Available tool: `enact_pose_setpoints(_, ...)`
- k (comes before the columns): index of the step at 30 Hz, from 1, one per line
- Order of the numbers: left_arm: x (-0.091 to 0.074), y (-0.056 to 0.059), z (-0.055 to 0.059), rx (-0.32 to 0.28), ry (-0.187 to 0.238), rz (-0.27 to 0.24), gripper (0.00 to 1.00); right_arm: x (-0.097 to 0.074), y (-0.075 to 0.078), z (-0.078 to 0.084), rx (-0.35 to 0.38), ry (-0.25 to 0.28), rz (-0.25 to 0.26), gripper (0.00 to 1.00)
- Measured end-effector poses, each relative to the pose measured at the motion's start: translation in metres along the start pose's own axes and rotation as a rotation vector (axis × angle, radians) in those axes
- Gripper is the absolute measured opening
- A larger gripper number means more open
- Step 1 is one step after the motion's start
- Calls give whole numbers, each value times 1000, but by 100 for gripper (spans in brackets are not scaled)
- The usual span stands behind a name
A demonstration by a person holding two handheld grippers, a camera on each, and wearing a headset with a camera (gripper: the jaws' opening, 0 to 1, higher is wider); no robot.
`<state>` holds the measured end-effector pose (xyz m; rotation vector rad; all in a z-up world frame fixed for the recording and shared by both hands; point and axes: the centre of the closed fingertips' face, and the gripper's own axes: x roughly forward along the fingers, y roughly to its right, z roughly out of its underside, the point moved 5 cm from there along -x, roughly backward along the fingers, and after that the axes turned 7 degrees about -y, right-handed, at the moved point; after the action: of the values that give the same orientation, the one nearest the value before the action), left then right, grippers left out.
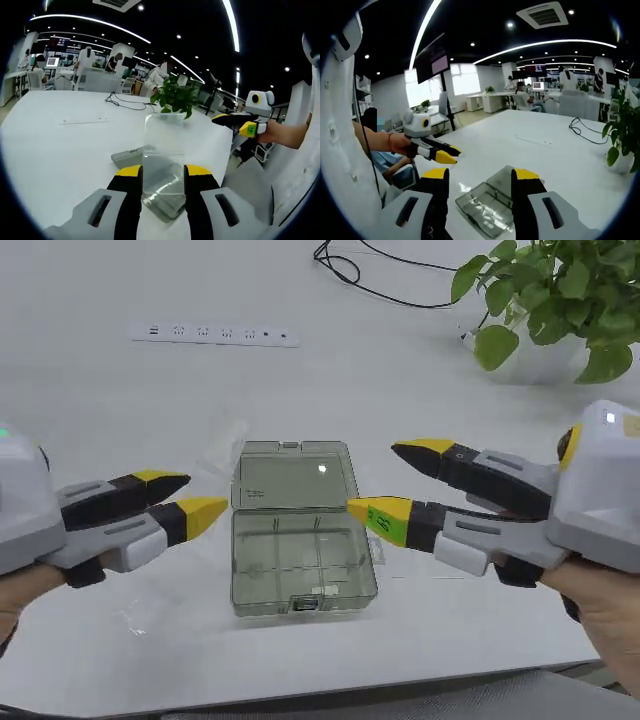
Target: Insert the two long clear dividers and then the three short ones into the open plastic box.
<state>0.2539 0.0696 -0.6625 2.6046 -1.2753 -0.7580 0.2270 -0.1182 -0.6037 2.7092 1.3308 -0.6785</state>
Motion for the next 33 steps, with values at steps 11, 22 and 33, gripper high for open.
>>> enact_pose_setpoints(11, 3, 17, -10, 66, 42, 37, 31, 10, -8, -10, 69, 35, 18, 38)
enact_pose_setpoints(22, 9, 28, -16, 106, 40, 60, 31, 30, -16, -8, 166, 12, 11, 27)
enact_pose_setpoints(33, 13, 35, -20, 124, 40, 74, 31, 47, -22, -4, 256, -11, -12, 21)
